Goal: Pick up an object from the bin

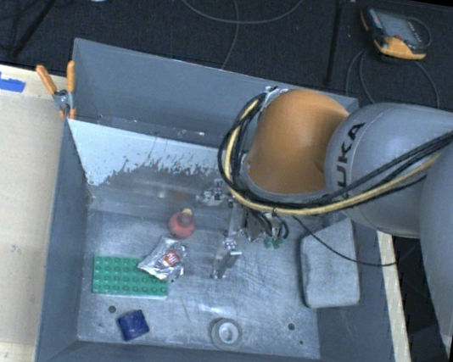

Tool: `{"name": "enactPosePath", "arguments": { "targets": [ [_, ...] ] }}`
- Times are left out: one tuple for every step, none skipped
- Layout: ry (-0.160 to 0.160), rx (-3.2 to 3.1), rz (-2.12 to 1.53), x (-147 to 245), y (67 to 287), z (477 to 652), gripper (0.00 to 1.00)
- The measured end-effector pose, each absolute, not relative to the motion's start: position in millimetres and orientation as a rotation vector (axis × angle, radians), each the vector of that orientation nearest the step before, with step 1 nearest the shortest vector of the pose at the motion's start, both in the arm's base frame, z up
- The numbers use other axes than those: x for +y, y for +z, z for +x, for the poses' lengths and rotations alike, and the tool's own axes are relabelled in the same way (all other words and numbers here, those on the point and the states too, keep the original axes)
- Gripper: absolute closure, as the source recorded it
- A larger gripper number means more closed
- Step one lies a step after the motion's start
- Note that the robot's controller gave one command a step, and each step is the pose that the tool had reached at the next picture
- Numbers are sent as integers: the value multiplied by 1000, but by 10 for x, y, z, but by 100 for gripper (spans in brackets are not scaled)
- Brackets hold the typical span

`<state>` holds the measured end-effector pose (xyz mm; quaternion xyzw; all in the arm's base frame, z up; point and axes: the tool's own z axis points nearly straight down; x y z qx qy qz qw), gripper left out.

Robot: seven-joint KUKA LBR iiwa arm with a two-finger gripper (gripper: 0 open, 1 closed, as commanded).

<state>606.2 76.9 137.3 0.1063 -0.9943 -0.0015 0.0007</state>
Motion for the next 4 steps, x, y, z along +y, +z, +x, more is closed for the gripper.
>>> {"name": "enactPosePath", "arguments": {
  "targets": [
    [-3, -3049, 740, 1389, 749, 6004, 0],
    [-4, -3060, 737, 1387, 789, 6032, 100],
    [-1, -3039, 826, 1499, 1957, 5931, 100],
    [-1, -3042, 821, 1687, 2613, 5912, 100]
  ]
}}
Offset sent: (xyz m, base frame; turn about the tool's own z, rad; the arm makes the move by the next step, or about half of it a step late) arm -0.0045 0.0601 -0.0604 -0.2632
